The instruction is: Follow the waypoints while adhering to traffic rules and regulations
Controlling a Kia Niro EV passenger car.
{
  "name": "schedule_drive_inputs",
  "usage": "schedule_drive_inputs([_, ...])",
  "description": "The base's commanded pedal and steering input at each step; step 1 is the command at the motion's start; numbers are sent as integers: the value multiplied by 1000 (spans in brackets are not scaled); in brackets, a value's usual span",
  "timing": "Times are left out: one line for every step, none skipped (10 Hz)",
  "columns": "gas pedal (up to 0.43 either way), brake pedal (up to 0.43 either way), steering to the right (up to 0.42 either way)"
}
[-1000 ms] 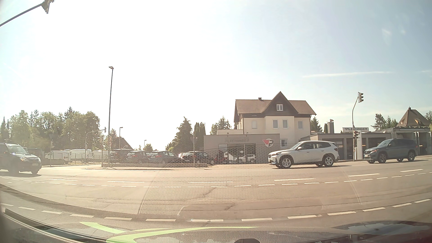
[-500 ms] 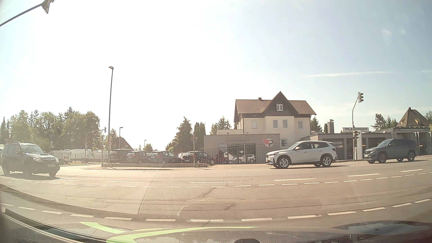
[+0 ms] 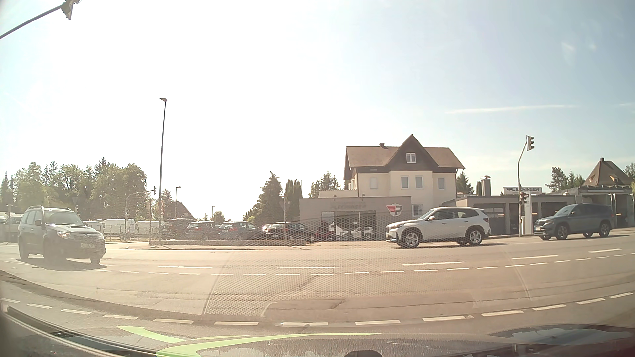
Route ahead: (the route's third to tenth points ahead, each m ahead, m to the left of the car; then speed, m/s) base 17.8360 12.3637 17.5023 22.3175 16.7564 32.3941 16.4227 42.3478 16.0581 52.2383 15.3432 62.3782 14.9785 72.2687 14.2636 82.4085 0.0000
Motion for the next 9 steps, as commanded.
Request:
schedule_drive_inputs([0, 354, -2])
schedule_drive_inputs([0, 354, -2])
schedule_drive_inputs([0, 354, -2])
schedule_drive_inputs([0, 354, -2])
schedule_drive_inputs([0, 354, -2])
schedule_drive_inputs([0, 354, -2])
schedule_drive_inputs([0, 354, -2])
schedule_drive_inputs([0, 354, -2])
schedule_drive_inputs([0, 354, -2])
